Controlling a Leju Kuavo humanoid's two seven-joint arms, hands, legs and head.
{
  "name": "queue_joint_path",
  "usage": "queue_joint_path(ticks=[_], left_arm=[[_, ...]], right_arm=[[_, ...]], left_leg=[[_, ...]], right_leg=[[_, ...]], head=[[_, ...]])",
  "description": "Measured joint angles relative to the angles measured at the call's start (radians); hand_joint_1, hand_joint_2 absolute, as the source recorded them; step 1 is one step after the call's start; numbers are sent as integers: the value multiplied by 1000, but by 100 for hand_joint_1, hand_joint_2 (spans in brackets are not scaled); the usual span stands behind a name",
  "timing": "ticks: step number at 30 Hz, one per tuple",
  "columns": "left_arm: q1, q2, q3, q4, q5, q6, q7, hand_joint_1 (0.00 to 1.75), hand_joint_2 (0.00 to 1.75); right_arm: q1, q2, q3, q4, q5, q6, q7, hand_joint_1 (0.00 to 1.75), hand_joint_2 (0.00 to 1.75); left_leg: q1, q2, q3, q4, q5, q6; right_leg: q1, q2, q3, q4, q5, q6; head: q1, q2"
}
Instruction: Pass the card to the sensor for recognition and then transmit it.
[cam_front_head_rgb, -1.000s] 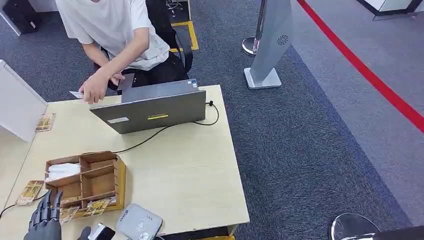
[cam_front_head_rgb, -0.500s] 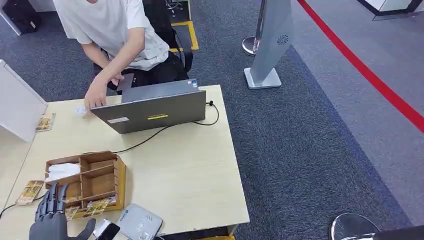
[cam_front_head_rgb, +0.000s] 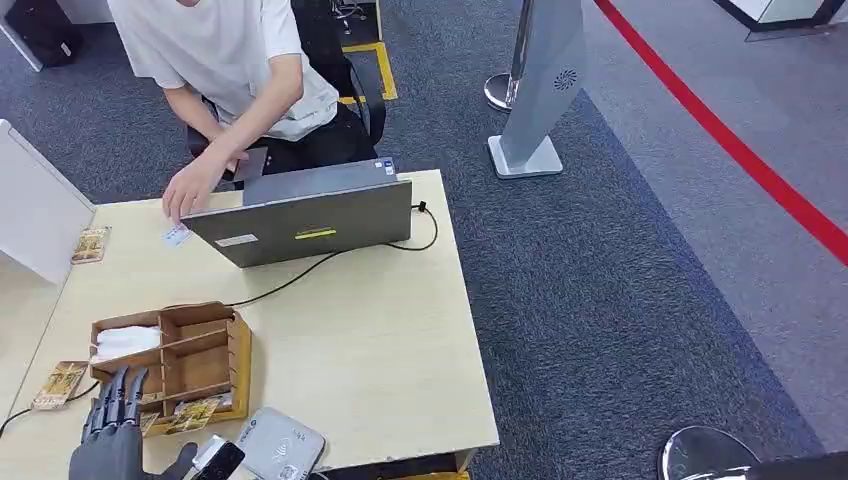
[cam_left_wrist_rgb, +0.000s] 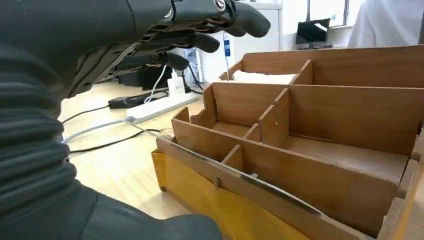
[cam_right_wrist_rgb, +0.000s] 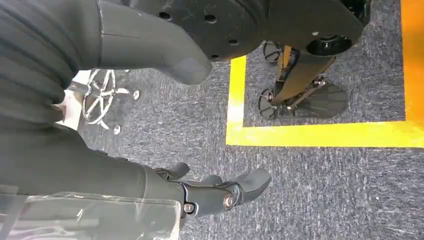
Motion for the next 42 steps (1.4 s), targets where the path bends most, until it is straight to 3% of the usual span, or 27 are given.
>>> queue_joint_path(ticks=[5, 6, 7, 8, 26, 42], left_arm=[[0, 0, 0, 0, 12, -14, 8, 0, 175], [0, 0, 0, 0, 13, -14, 8, 7, 175], [0, 0, 0, 0, 13, -14, 8, 134, 175], [0, 0, 0, 0, 13, -15, 8, 175, 175], [-1, 1, 0, 0, 50, 49, -48, 175, 175], [-2, 26, 5, -19, 22, 8, -26, 175, 175]], right_arm=[[-2, -9, 29, 0, -16, -9, 3, 0, 175], [-2, -11, 32, 0, -17, -9, 3, 0, 175], [-2, -13, 36, 0, -17, -9, 3, 0, 175], [-3, -14, 39, 0, -17, -9, 3, 0, 175], [-7, -29, 82, 0, -55, -23, -3, 0, 175], [-12, -42, 127, 2, -90, -40, -8, 0, 175]], left_leg=[[0, 0, 0, 0, 0, 0], [0, 0, 0, 0, 0, 0], [0, 0, 0, 0, 0, 0], [0, 0, 0, 0, 0, 0], [0, 0, 0, 0, 0, 0], [0, 0, 0, 0, 0, 0]], right_leg=[[0, 0, 0, 0, 0, 0], [0, 0, 0, 0, 0, 0], [0, 0, 0, 0, 0, 0], [0, 0, 0, 0, 0, 0], [0, 0, 0, 0, 0, 0], [0, 0, 0, 0, 0, 0]], head=[[0, 0], [0, 0], [0, 0], [0, 0], [0, 0], [0, 0]])
